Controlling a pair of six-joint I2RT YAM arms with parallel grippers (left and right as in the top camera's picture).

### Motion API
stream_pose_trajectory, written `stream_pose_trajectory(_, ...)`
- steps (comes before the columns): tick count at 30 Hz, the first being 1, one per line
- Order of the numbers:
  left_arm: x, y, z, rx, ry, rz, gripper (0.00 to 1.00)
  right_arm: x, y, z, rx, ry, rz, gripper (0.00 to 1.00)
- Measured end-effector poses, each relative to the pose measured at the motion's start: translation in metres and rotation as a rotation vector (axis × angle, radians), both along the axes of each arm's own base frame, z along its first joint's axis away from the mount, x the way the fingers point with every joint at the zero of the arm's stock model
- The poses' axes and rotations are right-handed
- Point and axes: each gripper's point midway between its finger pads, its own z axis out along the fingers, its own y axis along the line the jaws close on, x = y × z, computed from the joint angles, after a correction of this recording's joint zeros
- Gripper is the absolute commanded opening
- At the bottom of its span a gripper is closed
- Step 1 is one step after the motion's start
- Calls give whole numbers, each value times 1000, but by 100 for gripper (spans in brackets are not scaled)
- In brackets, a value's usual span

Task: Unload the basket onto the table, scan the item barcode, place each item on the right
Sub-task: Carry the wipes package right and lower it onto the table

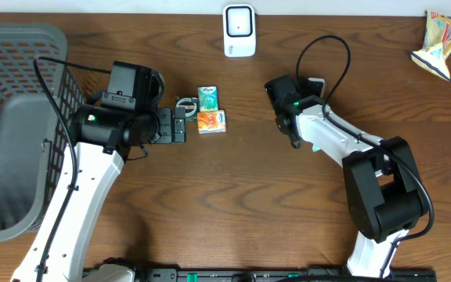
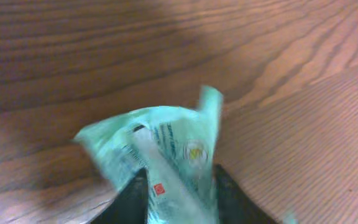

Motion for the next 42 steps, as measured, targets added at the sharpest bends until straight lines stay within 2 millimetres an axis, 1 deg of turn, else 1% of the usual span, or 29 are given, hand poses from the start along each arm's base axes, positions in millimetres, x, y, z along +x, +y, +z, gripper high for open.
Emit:
stream_pose_trajectory(7, 0, 0, 0, 0, 0, 0, 98, -5, 18, -10, 94, 78, 64, 29)
stream_pose_trajectory(9, 0, 0, 0, 0, 0, 0, 98, -6, 21, -6, 106, 104, 78, 31)
stream_pose_trajectory(11, 0, 0, 0, 0, 0, 0, 98, -3, 25, 3, 115, 116, 87, 33)
stream_pose_trajectory(13, 0, 0, 0, 0, 0, 0, 98, 5, 31, 16, 129, 114, 112, 44)
stream_pose_trajectory(15, 0, 0, 0, 0, 0, 0, 98, 15, 44, 28, 163, 119, 183, 61)
stream_pose_trajectory(17, 0, 0, 0, 0, 0, 0, 98, 18, 56, 32, 184, 148, 272, 68)
stream_pose_trajectory(19, 0, 0, 0, 0, 0, 0, 98, 12, 61, 29, 186, 203, 342, 71)
stream_pose_trajectory(22, 0, 0, 0, 0, 0, 0, 97, 3, 57, 24, 156, 264, 387, 76)
stream_pose_trajectory(24, 0, 0, 0, 0, 0, 0, 98, 0, 53, 21, 125, 282, 398, 82)
stream_pose_trajectory(25, 0, 0, 0, 0, 0, 0, 98, -2, 49, 19, 105, 291, 399, 85)
stream_pose_trajectory(26, 0, 0, 0, 0, 0, 0, 98, -5, 45, 16, 83, 303, 397, 91)
stream_pose_trajectory(28, 0, 0, 0, 0, 0, 0, 98, -12, 33, 7, 24, 339, 390, 96)
stream_pose_trajectory(29, 0, 0, 0, 0, 0, 0, 97, -14, 30, 4, 5, 350, 386, 97)
stream_pose_trajectory(31, 0, 0, 0, 0, 0, 0, 98, -18, 21, -4, -40, 376, 379, 96)
stream_pose_trajectory(34, 0, 0, 0, 0, 0, 0, 98, -19, 16, -11, -76, 384, 383, 91)
stream_pose_trajectory(36, 0, 0, 0, 0, 0, 0, 98, -17, 15, -15, -91, 382, 389, 82)
stream_pose_trajectory(37, 0, 0, 0, 0, 0, 0, 98, -16, 15, -17, -98, 383, 395, 69)
stream_pose_trajectory(38, 0, 0, 0, 0, 0, 0, 98, -16, 14, -19, -108, 390, 401, 47)
stream_pose_trajectory(42, 0, 0, 0, 0, 0, -1, 98, -14, 9, -27, -137, 400, 393, 14)
